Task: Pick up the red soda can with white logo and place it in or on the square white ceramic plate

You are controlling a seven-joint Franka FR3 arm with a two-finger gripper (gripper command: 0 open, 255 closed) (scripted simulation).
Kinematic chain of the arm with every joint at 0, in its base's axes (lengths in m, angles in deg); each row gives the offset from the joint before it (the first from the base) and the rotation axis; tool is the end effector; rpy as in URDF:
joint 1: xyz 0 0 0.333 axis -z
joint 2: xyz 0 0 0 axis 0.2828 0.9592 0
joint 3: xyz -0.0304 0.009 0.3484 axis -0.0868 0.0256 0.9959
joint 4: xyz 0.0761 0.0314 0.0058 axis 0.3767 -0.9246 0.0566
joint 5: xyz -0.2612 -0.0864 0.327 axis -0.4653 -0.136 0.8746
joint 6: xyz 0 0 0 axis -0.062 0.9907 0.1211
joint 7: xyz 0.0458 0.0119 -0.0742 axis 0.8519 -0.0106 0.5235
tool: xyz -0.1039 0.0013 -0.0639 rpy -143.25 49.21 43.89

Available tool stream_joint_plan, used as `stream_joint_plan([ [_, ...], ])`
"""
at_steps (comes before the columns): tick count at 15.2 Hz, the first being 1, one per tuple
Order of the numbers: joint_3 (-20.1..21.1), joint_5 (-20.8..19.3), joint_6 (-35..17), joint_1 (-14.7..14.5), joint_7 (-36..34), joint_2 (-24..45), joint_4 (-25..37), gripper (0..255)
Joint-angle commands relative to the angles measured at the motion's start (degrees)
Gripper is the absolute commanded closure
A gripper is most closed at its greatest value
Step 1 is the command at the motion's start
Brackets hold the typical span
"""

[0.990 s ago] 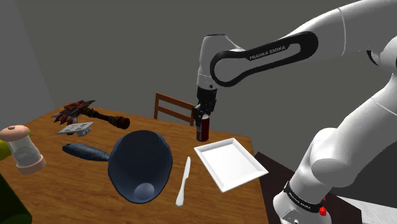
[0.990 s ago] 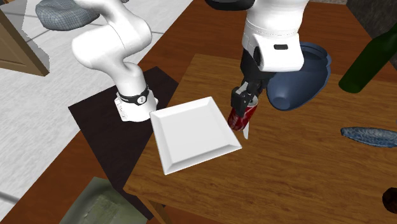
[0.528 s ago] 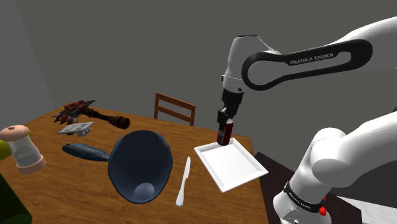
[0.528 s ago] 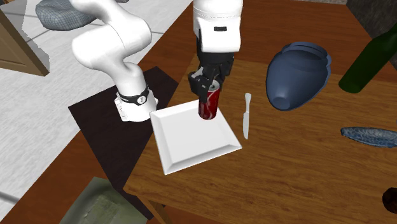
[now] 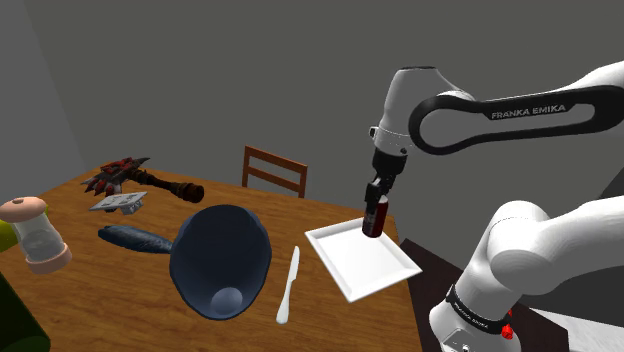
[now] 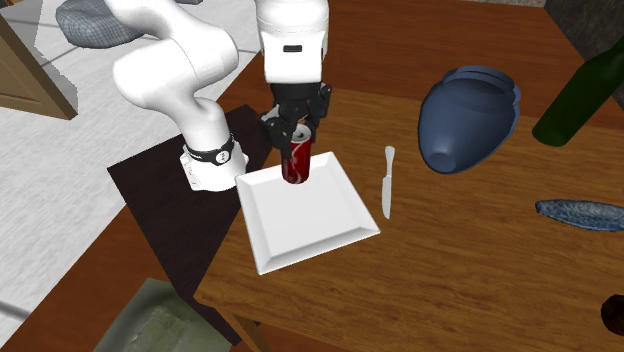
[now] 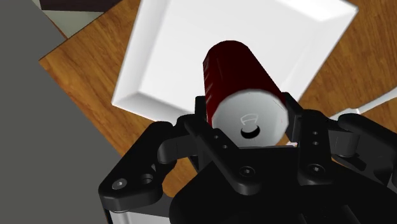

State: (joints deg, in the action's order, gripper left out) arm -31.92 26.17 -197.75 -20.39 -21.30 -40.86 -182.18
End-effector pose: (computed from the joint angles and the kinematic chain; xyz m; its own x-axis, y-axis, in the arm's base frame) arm 0.3085 0.0632 0.4356 0.9967 0.0817 -0.0019 0.0817 -0.9966 0.0041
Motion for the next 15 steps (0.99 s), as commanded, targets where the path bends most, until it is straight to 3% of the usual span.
stream_joint_plan([
  [1,0.06,0.08,-1.81,-0.01,0.10,0.34,-1.44,255],
  [15,1.10,1.03,-15.45,-0.31,0.15,6.14,-9.30,255],
])
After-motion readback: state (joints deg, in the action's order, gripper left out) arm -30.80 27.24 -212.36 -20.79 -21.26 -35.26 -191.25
